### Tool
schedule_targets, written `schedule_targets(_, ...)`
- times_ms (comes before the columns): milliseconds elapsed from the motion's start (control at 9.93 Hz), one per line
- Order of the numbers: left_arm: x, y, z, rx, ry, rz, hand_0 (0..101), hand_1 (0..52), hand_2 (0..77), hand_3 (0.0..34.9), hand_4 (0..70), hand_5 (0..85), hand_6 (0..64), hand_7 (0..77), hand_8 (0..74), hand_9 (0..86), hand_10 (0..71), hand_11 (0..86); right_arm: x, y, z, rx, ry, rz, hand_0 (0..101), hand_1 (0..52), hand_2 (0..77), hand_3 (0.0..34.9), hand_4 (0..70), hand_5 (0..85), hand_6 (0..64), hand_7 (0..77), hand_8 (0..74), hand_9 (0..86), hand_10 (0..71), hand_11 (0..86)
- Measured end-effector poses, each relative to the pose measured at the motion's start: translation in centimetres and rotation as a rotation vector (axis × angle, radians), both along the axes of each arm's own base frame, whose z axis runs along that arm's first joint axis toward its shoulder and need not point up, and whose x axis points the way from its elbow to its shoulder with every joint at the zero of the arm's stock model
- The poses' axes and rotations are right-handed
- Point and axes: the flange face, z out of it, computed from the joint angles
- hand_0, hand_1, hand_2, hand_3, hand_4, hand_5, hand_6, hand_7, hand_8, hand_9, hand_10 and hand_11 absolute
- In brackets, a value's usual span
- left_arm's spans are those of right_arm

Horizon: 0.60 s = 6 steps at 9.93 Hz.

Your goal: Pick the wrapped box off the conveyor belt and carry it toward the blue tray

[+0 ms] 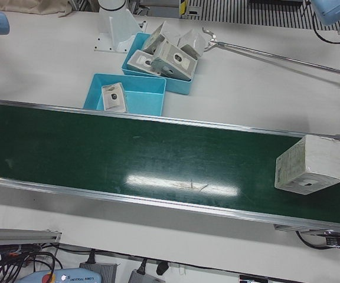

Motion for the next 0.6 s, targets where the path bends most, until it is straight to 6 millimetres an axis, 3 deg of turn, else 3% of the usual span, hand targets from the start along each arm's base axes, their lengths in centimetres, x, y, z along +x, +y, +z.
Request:
schedule_targets(101,0.0,0.0,0.0,0.000,0.000,0.000,0,0.0,1.1,0.0,0.0,1.1,0.5,0.5,0.5,0.5,0.5,0.5,-0.1,0.0,-0.5,-0.012,0.005,-0.006,50,13.1,2.2,0.0,18.0,18.0,10.4,27.8,2.2,3.8,0.0,1.1)
schedule_targets(302,0.0,0.0,0.0,0.000,0.000,0.000,0,0.0,1.1,0.0,0.0,1.1,0.5,0.5,0.5,0.5,0.5,0.5,-0.6,0.0,-1.5,-0.025,0.008,-0.022,50,14.2,3.3,0.1,16.4,19.1,10.4,27.8,2.7,3.8,0.0,1.1)
schedule_targets(403,0.0,0.0,0.0,0.000,0.000,0.000,0,0.0,0.5,0.0,0.0,1.1,0.5,0.5,0.5,0.5,0.5,0.5,-0.9,0.1,-1.8,-0.026,0.006,-0.029,47,10.4,1.6,0.2,11.5,15.3,9.8,21.8,2.2,3.8,0.0,1.1)
schedule_targets(604,0.0,0.0,0.0,0.000,0.000,0.000,0,0.0,1.1,0.0,0.0,1.1,0.5,0.5,0.5,0.5,0.5,0.5,-1.2,0.2,-2.3,-0.022,0.001,-0.034,47,7.6,1.6,0.2,12.5,14.2,8.2,20.2,1.1,1.6,0.0,1.1)
